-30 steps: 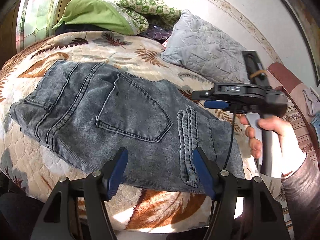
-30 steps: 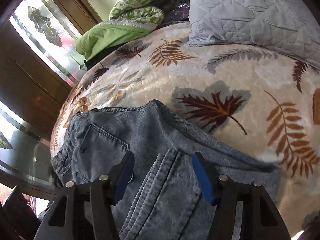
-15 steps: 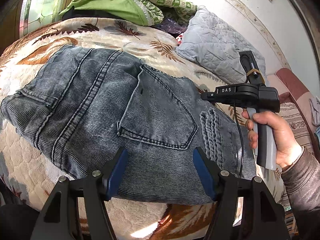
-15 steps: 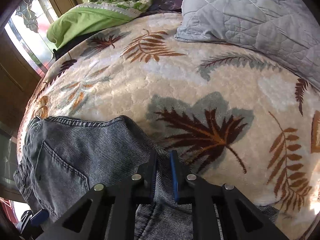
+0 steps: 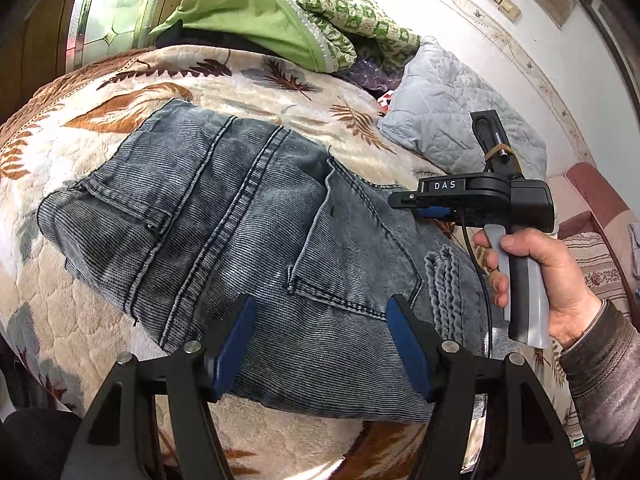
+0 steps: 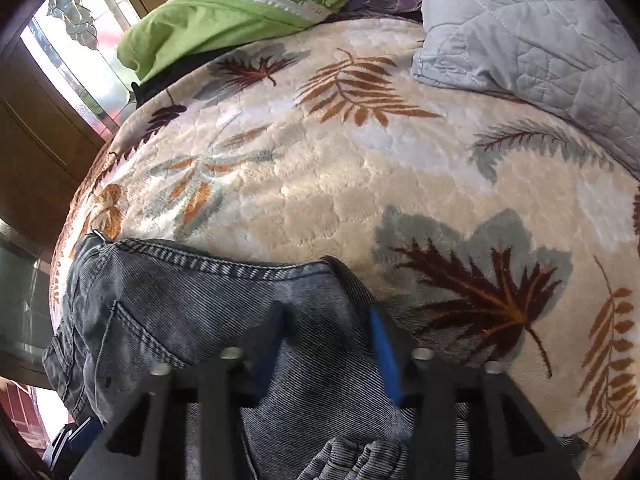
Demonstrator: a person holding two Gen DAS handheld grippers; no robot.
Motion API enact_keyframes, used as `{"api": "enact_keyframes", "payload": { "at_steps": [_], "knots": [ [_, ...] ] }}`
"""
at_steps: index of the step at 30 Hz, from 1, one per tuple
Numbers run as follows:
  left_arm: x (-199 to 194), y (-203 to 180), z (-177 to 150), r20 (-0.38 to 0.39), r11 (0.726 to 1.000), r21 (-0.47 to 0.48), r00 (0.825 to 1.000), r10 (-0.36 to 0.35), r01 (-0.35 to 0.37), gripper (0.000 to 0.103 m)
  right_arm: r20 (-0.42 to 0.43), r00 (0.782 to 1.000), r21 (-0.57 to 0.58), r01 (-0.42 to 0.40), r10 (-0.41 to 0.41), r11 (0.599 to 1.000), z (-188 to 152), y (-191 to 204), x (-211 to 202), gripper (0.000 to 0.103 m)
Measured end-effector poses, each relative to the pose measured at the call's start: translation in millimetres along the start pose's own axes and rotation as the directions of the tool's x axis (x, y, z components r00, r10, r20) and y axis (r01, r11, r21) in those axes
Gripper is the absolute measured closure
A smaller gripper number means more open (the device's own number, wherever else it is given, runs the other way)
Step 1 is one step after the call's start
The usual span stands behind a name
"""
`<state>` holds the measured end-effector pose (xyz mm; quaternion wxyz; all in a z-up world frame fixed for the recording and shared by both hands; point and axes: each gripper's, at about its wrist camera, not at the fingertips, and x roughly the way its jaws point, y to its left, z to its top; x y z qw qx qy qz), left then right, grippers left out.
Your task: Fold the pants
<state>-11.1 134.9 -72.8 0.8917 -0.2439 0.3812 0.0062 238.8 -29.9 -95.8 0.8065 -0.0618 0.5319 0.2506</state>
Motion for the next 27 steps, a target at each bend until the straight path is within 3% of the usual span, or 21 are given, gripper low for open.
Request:
{"api": "enact_keyframes", "payload": {
  "at_steps": [2,5,9,13,17,19,21,22,24,25,27],
  "knots": [
    [1,-2,-3,-0.004,1.000,0.025,1.000,0.018,-0.018,0.034,0.018,0.999,-0.019,0.040,-0.039,0.999,1,7,1,0.075],
    [3,-5,-6,-0.005,0.998,0.051,0.999,0.039,-0.039,0.034,0.068,0.990,-0.020,0.125,-0.124,0.992,6,9,-1,0.075],
    [4,-5,-7,-0.006,0.998,0.054,0.999,0.043,-0.043,0.034,0.093,0.982,0.102,0.153,-0.163,0.983,9,-22,-16,0.070],
    [4,-6,-6,-0.005,0.998,0.045,0.999,0.049,-0.048,0.034,0.057,0.996,0.012,0.065,-0.066,0.998,-2,-20,-36,0.070],
    [3,-5,-6,-0.005,0.998,0.040,0.999,0.044,-0.044,0.034,-0.014,0.997,-0.076,0.076,-0.077,0.994,-16,-14,-29,0.070],
    [3,-5,-6,-0.005,0.998,0.044,0.999,0.044,-0.044,0.034,-0.049,0.992,-0.091,0.109,-0.114,0.990,-23,-18,-20,0.071],
    [3,-5,-7,-0.004,0.998,0.049,0.999,0.048,-0.047,0.034,-0.046,0.986,-0.092,0.156,-0.161,0.983,-25,-25,-17,0.080],
    [3,-6,-7,-0.003,0.998,0.050,0.999,0.050,-0.050,0.034,-0.029,0.979,-0.079,0.200,-0.203,0.977,-24,-30,-19,0.086],
    [3,-6,-7,-0.003,0.997,0.053,0.998,0.056,-0.056,0.034,0.013,0.952,-0.044,0.305,-0.305,0.951,-22,-46,-23,0.086],
    [3,-7,-7,-0.002,0.997,0.054,0.998,0.057,-0.057,0.034,0.023,0.954,-0.007,0.299,-0.299,0.954,-22,-54,-27,0.086],
    [3,-7,-7,-0.001,0.997,0.053,0.998,0.059,-0.059,0.034,0.049,0.981,0.057,0.182,-0.185,0.982,-26,-65,-42,0.085]
  ]
}}
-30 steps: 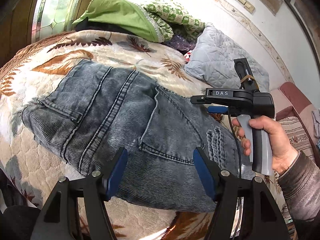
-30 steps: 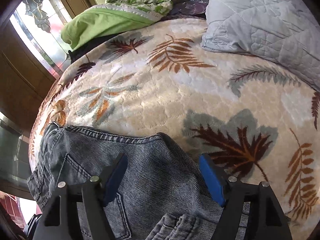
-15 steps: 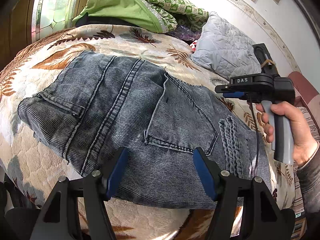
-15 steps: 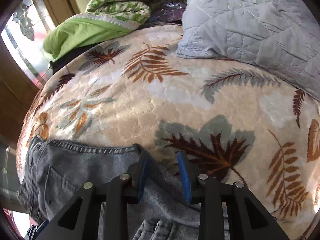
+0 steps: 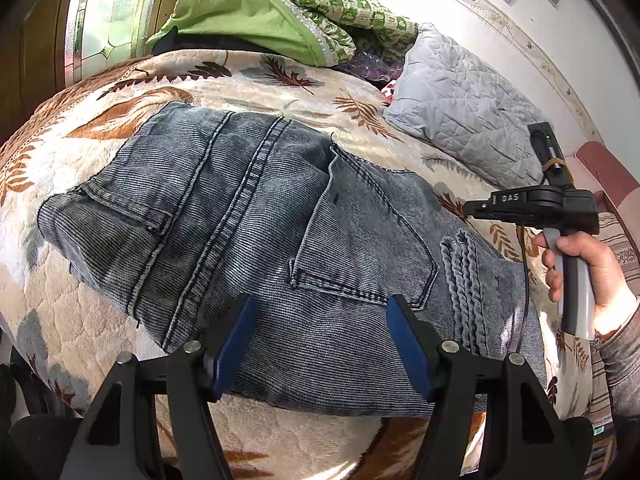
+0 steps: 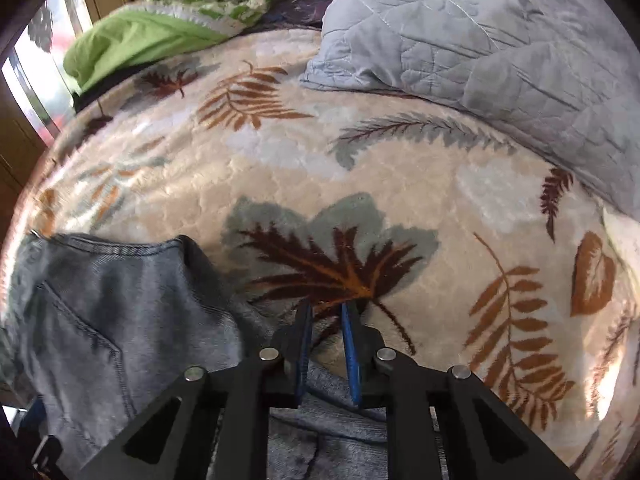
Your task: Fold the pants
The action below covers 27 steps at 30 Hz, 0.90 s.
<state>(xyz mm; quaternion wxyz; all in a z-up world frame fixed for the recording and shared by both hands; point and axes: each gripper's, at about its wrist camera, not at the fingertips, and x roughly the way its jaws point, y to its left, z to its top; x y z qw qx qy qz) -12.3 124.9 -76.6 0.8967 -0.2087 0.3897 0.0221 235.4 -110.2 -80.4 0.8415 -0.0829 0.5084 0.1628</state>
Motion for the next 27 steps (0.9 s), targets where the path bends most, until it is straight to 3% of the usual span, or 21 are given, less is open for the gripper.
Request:
{"api": "enact_keyframes", "payload": {
  "at_steps": [5,6,8,10,11,12,15,18,21,24,27],
  "knots": [
    [1,-1,0,0.001,1.000,-0.003,1.000,0.008,-0.008,0.034,-0.081,0.983,-0.040,-0.166,0.162,0.985,-14,6,-11,0.085],
    [1,-1,0,0.001,1.000,-0.002,1.000,0.010,-0.010,0.034,-0.108,0.984,-0.061,-0.151,0.144,0.987,-17,7,-5,0.085],
    [1,-1,0,0.002,1.000,0.006,1.000,0.011,-0.011,0.034,-0.151,0.989,-0.087,-0.013,0.000,0.996,-22,5,13,0.085],
    [0,-1,-1,0.003,1.000,0.009,1.000,0.011,-0.011,0.034,-0.087,0.995,-0.055,0.047,-0.051,0.997,-20,-4,8,0.084],
    [1,0,-1,0.003,1.000,0.008,1.000,0.011,-0.011,0.034,-0.038,0.990,-0.046,0.134,-0.136,0.990,-19,-7,0,0.081],
    [1,-1,-1,0.002,1.000,0.010,1.000,0.014,-0.014,0.034,0.000,0.986,-0.046,0.169,-0.169,0.985,-18,-8,-6,0.078],
    [1,-2,-1,0.005,1.000,0.008,1.000,0.022,-0.022,0.034,-0.011,0.999,-0.034,0.038,-0.038,0.999,-22,-8,-18,0.078],
    [1,-3,-2,0.007,1.000,0.009,1.000,0.025,-0.025,0.034,-0.044,0.995,-0.092,-0.092,0.088,0.991,-25,6,-15,0.078],
    [1,-4,-2,0.007,1.000,0.017,1.000,0.026,-0.026,0.034,-0.091,0.994,-0.103,-0.075,0.066,0.992,-23,8,7,0.078],
    [0,-3,-3,0.009,1.000,0.019,1.000,0.024,-0.025,0.034,-0.009,0.997,0.001,0.071,-0.071,0.997,-16,-10,4,0.076],
    [0,-4,-3,0.009,0.999,0.019,0.999,0.032,-0.033,0.034,0.002,0.999,-0.003,-0.035,0.035,0.999,-16,-1,-7,0.076]
  ]
}}
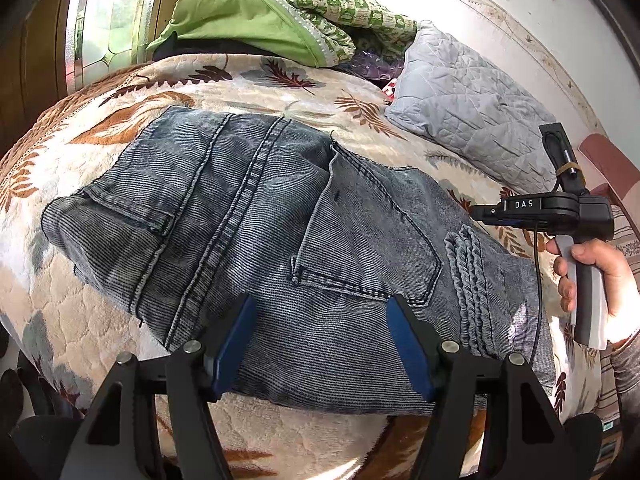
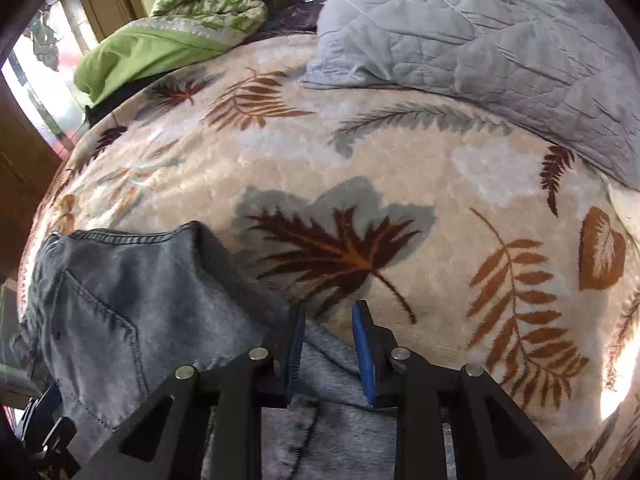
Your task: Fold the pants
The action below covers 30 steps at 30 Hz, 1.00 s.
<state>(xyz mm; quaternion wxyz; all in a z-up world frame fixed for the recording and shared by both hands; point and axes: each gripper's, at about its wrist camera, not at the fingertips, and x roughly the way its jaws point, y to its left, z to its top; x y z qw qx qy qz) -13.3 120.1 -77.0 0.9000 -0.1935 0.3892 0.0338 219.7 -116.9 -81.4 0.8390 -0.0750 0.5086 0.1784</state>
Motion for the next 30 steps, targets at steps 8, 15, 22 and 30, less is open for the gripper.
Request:
{"api": "enact_keyframes", "payload": {
  "at_steps": [8,15,22,30],
  "knots": [
    [-7,6,1,0.021,0.999,-0.036,0.999,-0.039,0.040,0.034,0.046,0.993,0.048,0.107,-0.109,0.993,-3,10,6,0.057],
    [-41,29,6,0.170,0.985,-0.150,0.984,-0.054,0.080,0.034,0.129,0.991,0.025,-0.047,0.043,0.999,-46,28,-58,0.053],
    [-45,58,4,0.154,0.969,-0.245,0.988,-0.002,0.040,0.033,0.085,0.959,-0.036,-0.267,0.270,0.963,-120,81,-66,0.048],
    [-68,44,3,0.178,0.979,-0.199,0.982,0.072,-0.035,0.032,0.065,0.959,-0.063,-0.273,0.277,0.960,-134,110,-52,0.048]
  ]
}}
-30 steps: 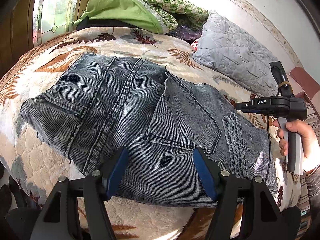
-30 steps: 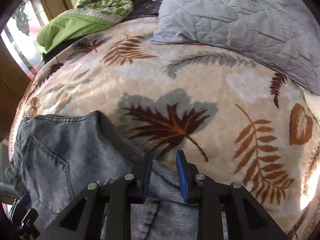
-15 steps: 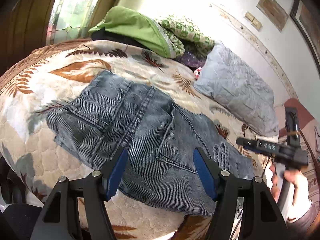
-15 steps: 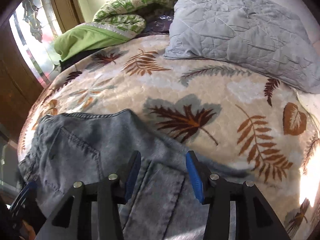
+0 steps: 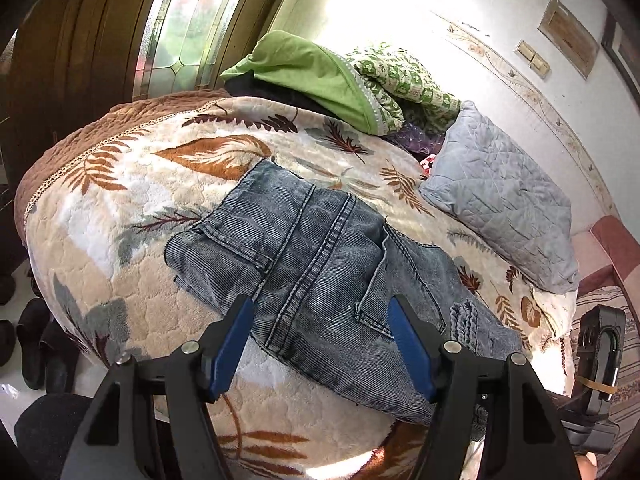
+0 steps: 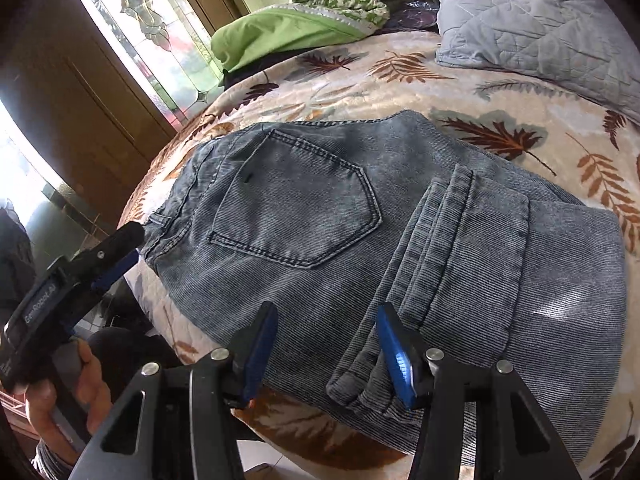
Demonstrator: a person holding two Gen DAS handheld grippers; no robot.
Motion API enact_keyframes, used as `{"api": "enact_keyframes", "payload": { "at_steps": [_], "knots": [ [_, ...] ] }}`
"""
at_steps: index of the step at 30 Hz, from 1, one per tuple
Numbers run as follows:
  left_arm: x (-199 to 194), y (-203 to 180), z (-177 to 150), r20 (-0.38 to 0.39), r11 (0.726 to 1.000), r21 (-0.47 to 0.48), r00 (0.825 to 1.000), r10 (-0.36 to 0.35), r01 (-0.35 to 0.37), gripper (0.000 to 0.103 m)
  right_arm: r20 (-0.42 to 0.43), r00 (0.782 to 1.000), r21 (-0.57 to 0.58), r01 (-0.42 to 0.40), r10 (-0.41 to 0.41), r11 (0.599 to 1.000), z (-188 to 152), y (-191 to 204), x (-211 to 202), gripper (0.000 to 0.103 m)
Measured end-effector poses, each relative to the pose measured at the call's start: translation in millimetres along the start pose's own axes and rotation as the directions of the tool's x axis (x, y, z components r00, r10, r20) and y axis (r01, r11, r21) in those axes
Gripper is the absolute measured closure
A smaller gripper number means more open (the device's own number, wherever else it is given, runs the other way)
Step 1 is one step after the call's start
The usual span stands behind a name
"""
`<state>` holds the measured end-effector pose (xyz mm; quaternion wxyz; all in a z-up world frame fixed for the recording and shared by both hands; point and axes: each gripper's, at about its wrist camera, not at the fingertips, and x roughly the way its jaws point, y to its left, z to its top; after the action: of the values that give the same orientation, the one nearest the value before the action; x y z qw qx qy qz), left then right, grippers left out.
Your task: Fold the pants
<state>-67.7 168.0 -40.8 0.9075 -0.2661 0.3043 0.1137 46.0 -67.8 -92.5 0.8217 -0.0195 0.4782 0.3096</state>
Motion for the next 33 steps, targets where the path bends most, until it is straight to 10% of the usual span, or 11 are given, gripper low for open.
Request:
{"api": "enact_keyframes", "payload": {
  "at_steps": [9,20,29,33],
  "knots": [
    [11,38,3,-0.097,0.984,-0.180,0.995,-0.034,0.017,0.031,-0.056,0.992,-0.084,0.111,-0.116,0.990,11,10,34,0.043],
    [46,76,6,-0.182,0.849,-0.506,0.942,-0.282,0.156,0.031,-0.038,0.991,-0.095,0.125,-0.129,0.988,20,22,19,0.040],
    [55,95,3,-0.176,0.802,-0.587,0.950,-0.258,0.109,0.031,-0.093,0.988,-0.130,0.111,-0.124,0.985,13,22,42,0.038],
    [61,90,16,-0.173,0.824,-0.561,0.962,-0.214,0.082,0.031,-0.089,0.988,-0.134,0.110,-0.122,0.985,13,20,41,0.037]
  ]
}}
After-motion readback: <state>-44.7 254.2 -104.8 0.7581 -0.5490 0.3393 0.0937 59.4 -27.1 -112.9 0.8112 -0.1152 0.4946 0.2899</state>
